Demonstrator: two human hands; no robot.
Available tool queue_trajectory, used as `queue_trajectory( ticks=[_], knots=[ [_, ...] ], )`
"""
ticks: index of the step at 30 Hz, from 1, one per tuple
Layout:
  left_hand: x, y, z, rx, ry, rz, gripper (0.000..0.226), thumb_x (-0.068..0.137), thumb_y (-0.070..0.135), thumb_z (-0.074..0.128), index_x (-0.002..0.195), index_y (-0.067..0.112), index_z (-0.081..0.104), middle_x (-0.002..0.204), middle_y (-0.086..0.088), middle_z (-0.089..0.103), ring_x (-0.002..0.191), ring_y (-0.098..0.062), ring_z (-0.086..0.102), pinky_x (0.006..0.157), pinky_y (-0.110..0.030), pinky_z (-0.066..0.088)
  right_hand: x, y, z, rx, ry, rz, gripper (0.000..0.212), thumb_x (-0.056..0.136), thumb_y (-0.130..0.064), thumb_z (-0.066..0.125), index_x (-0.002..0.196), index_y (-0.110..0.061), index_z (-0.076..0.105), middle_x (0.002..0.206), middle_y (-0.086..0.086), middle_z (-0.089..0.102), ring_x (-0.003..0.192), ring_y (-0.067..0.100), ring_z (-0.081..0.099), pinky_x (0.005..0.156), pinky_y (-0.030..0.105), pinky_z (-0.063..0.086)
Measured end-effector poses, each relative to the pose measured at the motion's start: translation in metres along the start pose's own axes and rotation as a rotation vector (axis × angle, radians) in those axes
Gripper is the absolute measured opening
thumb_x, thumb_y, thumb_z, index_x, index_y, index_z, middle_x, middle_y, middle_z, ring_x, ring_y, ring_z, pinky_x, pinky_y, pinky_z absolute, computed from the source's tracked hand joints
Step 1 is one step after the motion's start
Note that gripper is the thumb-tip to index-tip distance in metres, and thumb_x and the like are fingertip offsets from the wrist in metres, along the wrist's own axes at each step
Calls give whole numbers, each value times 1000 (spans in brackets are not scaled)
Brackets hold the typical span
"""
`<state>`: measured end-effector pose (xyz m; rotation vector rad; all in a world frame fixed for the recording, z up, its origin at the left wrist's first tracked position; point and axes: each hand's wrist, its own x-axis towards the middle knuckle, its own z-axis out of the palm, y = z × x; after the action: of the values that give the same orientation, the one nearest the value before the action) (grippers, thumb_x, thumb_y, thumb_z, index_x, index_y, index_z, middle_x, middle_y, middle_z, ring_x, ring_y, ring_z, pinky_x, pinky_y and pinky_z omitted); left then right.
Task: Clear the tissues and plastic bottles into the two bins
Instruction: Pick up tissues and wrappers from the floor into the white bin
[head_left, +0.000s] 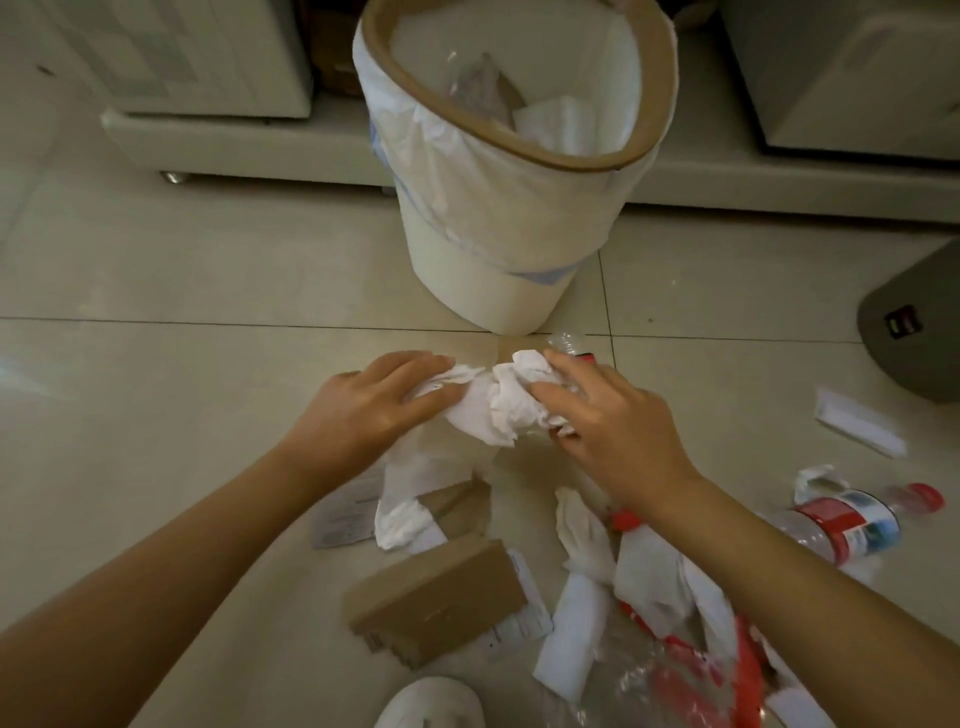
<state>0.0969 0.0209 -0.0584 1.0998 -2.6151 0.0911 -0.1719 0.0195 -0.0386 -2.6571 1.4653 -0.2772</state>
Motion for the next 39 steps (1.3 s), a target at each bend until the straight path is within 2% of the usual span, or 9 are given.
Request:
queue_trajectory(
  ticks=[5,8,13,17,22,26,31,36,39],
  knots=[
    [14,-6,-30,77,119,45,32,95,9,48,123,13,64,127,-16,60,111,-30,57,58,-35,57,11,7,-38,-62,174,-82,46,73,-17,79,117,-19,65,125,12,63,86,32,67,53,35,57],
    [25,-6,-50,123,154,74,35,91,11,56,126,13,61,129,-17,58,115,-31,55,64,-38,58,18,8,-57,-110,266,-127,35,84,-23,62,118,-19,65,126,10,62,87,29,67,53,32,56],
    [55,-11,-89,189,234,92,33,93,11,52,124,12,62,129,-18,58,115,-33,57,64,-38,57,36,8,-86,-140,414,-146,42,78,-24,78,116,-19,62,127,8,62,92,26,66,54,35,56],
    [87,-24,-117,266,301,107,30,93,9,55,123,11,63,130,-18,57,118,-33,55,65,-42,58,52,1,-103,-177,497,-192,33,76,-13,75,107,-19,65,123,7,64,87,25,66,49,33,53],
    [123,-35,-148,289,410,104,31,93,16,58,124,11,62,130,-19,57,118,-33,55,73,-42,58,67,-18,-136,-103,561,-179,31,78,-16,73,107,-16,64,122,8,64,85,27,67,50,36,55],
    [140,-43,-161,278,485,83,33,92,20,59,123,14,51,129,-19,58,118,-34,55,74,-40,57,85,-12,-168,-128,617,-201,27,82,-23,70,108,-15,67,123,6,64,85,26,67,53,34,55],
    [172,-68,-150,255,429,-6,39,85,9,64,123,12,55,132,-18,55,122,-36,51,67,-49,58,131,10,-164,-213,600,-169,17,92,-21,58,105,-17,69,121,5,64,87,25,66,50,30,52],
    [192,-91,-124,249,322,-127,58,74,-2,73,128,13,58,136,-13,53,128,-32,47,60,-36,59,169,18,-139,-252,521,-104,17,84,-16,62,99,-14,69,115,8,65,86,29,65,48,27,46],
    [201,-104,-107,224,269,-161,71,71,-2,76,136,14,51,140,-10,50,130,-29,46,69,-35,57,187,21,-131,-272,396,-29,38,68,-25,78,102,-10,67,113,12,63,90,32,63,55,35,54]
  ],
)
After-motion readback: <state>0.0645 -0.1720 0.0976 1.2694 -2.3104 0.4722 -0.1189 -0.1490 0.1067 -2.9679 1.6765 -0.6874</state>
